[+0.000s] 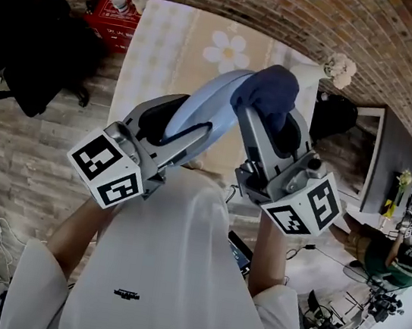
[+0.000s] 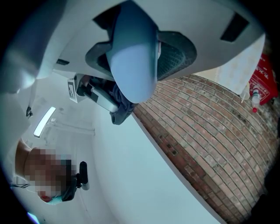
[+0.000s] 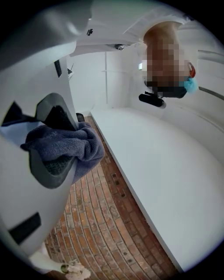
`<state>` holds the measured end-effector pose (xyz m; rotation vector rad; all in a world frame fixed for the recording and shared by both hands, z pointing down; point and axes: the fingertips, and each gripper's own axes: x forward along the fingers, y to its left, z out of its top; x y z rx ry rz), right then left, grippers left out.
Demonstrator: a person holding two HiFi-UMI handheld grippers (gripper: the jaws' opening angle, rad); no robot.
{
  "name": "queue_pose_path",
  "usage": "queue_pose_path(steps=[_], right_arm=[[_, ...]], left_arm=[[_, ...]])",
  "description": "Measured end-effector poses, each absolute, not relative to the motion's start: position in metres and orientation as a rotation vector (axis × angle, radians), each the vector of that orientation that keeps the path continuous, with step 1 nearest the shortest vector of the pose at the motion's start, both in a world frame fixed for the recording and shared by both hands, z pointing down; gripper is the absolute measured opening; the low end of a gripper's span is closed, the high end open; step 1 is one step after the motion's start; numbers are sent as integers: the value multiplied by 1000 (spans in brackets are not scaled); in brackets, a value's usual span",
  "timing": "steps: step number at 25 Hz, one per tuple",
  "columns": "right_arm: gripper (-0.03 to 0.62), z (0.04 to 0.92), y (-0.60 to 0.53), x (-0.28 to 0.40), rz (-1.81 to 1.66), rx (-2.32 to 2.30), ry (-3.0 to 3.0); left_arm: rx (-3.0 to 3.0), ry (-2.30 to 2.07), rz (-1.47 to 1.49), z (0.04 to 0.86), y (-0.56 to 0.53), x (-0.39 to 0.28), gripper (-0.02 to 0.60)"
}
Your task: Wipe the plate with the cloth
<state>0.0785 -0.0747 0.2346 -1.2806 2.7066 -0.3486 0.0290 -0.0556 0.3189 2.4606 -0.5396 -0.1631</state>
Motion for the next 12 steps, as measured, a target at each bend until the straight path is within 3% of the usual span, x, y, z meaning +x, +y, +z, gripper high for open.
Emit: queue_pose_path(steps=[12], right_arm=[[143,257,-102,100,-398,-1471,2635]], left_arm=[[2560,-542,-129,310,-47,25,242]])
